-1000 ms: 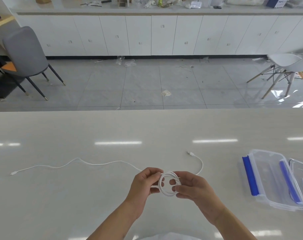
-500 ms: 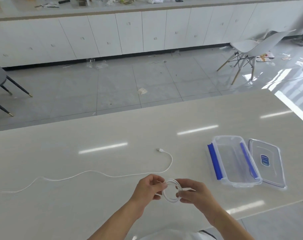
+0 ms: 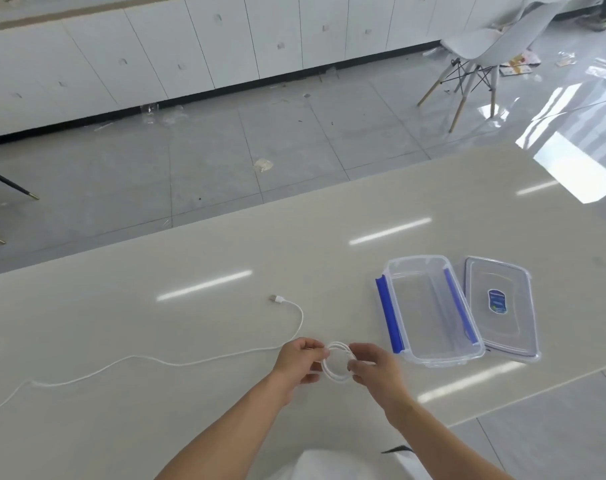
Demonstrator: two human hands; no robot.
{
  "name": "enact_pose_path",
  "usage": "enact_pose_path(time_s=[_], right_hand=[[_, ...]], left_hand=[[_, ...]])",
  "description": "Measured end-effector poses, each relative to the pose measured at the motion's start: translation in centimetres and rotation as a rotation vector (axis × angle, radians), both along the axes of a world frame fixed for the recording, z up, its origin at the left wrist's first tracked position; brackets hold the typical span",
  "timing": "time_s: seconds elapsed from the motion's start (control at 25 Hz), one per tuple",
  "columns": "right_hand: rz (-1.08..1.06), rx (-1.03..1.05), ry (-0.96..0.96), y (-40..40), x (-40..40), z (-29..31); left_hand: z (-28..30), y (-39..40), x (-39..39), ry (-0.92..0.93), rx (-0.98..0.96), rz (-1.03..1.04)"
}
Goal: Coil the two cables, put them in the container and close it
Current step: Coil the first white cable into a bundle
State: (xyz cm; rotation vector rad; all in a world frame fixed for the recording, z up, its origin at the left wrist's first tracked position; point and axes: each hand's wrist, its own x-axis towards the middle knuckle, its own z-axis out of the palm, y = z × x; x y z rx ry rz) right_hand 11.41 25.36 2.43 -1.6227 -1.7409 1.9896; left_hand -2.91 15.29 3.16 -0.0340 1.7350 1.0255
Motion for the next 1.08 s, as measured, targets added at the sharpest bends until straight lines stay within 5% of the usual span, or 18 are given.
enact_pose_path(time_s=[0.4, 1.08], right_hand=[[0.181, 0.287, -0.170, 2.6, -2.3, -1.7], [0.242, 0.423, -0.206, 2.4, -2.4, -2.0]], left_hand=[[-2.1, 2.7, -0.5, 0.133, -0.049, -0.011], [-2.5, 2.3, -0.5, 0.153, -0.032, -0.075]])
